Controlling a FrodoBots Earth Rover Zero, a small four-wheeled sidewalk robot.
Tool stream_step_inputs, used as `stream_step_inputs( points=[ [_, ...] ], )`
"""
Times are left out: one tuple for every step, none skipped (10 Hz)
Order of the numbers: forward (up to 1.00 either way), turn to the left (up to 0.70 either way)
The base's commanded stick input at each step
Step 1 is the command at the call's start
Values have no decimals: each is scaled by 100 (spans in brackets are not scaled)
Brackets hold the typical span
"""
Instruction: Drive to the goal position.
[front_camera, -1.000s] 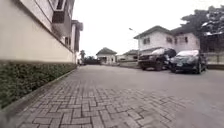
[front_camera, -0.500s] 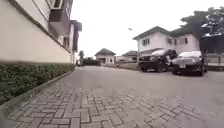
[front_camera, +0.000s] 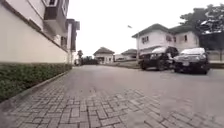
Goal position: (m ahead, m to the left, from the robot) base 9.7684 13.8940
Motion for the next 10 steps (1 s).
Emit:
stream_step_inputs(
  points=[
    [70,0],
    [70,13],
    [70,35],
    [70,35],
    [70,22],
    [70,1],
    [70,0],
    [70,0],
    [70,0],
    [70,0]
  ],
)
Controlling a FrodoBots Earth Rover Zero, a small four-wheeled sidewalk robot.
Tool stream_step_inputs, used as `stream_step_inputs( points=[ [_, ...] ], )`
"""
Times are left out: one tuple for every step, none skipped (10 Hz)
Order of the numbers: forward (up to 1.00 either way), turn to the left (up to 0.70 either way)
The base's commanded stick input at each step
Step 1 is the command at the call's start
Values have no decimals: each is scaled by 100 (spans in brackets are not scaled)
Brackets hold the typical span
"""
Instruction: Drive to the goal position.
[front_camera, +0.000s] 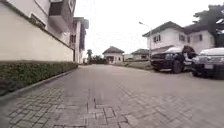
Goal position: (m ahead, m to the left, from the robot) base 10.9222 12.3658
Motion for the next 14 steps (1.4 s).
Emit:
stream_step_inputs(
  points=[
    [70,0],
    [70,0],
    [70,0],
    [70,0],
    [70,0],
    [70,0],
    [70,0],
    [70,0],
    [70,0],
    [70,0],
    [70,0],
    [70,0],
    [70,0],
    [70,0]
  ],
)
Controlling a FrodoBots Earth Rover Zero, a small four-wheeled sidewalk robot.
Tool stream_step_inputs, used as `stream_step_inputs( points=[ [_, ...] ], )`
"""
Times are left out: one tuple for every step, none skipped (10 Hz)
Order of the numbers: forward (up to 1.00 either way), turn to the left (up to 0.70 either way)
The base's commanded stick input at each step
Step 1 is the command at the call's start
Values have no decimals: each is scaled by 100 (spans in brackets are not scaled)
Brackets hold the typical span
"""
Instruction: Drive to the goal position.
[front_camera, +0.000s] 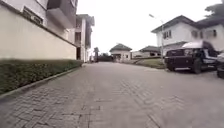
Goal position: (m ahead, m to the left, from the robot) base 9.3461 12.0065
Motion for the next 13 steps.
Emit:
stream_step_inputs(
  points=[
    [70,0],
    [70,0],
    [70,0],
    [70,0],
    [70,0],
    [70,0],
    [70,1],
    [70,17],
    [70,29],
    [70,35],
    [70,35],
    [70,0],
    [70,0]
  ],
)
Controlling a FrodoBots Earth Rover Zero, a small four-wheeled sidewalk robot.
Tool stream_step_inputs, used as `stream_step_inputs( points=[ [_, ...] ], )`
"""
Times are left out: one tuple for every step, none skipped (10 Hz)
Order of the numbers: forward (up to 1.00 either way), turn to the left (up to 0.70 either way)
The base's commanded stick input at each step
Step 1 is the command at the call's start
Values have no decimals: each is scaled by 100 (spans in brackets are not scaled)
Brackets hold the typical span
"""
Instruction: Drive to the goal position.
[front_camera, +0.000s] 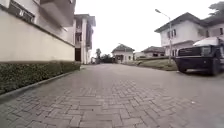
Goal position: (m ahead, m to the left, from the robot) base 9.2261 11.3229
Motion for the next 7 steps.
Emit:
stream_step_inputs(
  points=[
    [70,0],
    [70,0],
    [70,0],
    [70,0],
    [70,0],
    [70,0],
    [70,0]
  ],
)
